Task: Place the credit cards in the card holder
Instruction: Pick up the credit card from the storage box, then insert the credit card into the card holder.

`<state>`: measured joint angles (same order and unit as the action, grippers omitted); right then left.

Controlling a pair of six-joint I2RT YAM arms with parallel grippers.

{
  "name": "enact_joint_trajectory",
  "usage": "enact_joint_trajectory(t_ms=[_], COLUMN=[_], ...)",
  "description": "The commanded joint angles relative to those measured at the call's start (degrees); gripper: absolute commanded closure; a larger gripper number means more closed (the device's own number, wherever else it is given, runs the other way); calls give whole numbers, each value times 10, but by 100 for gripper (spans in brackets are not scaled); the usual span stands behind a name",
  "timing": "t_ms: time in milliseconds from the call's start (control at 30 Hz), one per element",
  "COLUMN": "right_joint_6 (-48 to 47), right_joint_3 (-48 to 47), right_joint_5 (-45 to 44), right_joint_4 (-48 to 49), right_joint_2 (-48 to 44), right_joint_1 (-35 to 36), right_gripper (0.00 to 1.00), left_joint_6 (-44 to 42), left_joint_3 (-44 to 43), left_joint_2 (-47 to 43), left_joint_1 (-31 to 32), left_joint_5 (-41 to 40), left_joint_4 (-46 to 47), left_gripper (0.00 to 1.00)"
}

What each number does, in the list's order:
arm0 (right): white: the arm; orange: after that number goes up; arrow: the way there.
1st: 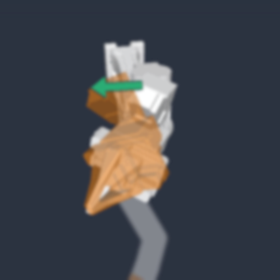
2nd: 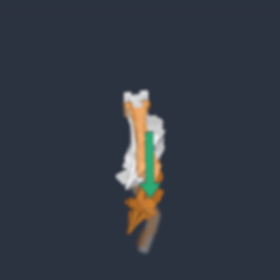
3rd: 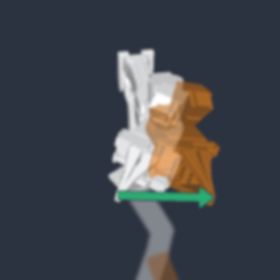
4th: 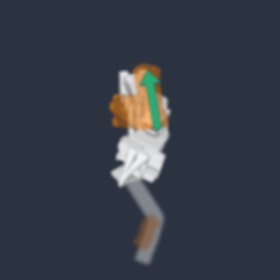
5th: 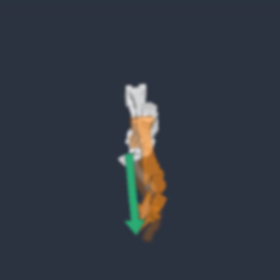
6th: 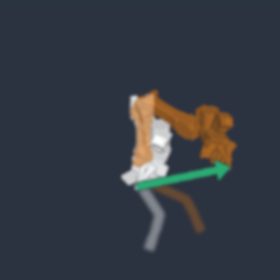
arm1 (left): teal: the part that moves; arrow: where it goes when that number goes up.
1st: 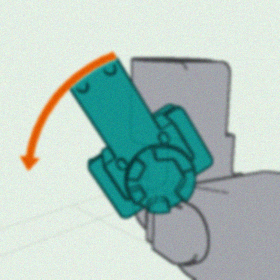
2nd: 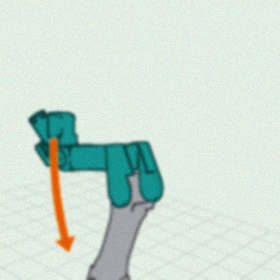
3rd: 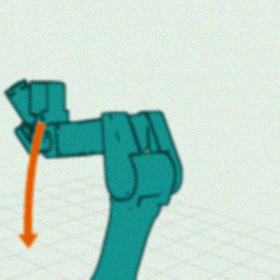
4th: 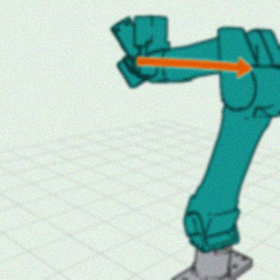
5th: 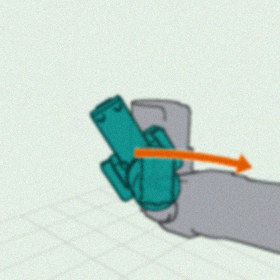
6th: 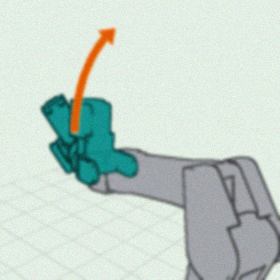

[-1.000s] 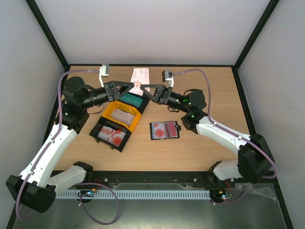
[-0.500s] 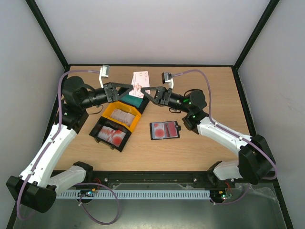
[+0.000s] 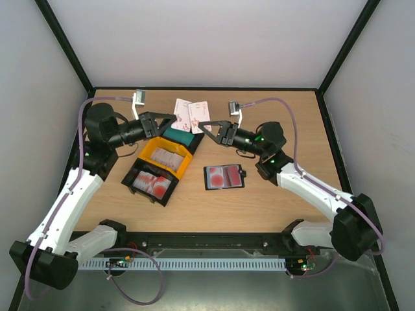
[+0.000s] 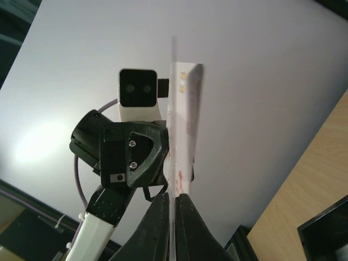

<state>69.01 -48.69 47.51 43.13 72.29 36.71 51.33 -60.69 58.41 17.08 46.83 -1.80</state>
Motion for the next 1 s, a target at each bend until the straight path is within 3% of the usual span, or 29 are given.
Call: enact_joint_trajectory(t_ms=[0,300,400,467,600,700,800,967], right_joint_6=[-37,-77,-131,-182,-233,-244,-250,-267], right_joint_3=[15,26,12,-6,-15,8,48,108], right_joint_5=[-19,-64,-125,-210,-374,-442,-463,-413], right_joint_4=[-27,-83,-185,-308,-489,-562,-607,-635], right_joint_2=[-39,-71,-86,-92,-109,-141,-173,-180], right_joint_1=[-11,-17,-17,-17,-17,-17,-17,-12], right_gripper=[95,98,98,98,98,98,98,98], left_joint_6=[-8,-16,-29,-28,-16,3,51,112], left_joint_3=[-13,-6,13,42,98,150,208,287], left_joint_2=[-16,-20,-21,-25,-25,-15,13,78], left_joint_1=[-17,-26,-22,-6,95,179,262,369], left_joint_5=[-31,-41,-68,-109,-221,-334,-418,-543], left_joint_4=[-6,-19,-40,-47,-28,7,70,206], left_gripper=[98,98,98,98,98,98,97,98])
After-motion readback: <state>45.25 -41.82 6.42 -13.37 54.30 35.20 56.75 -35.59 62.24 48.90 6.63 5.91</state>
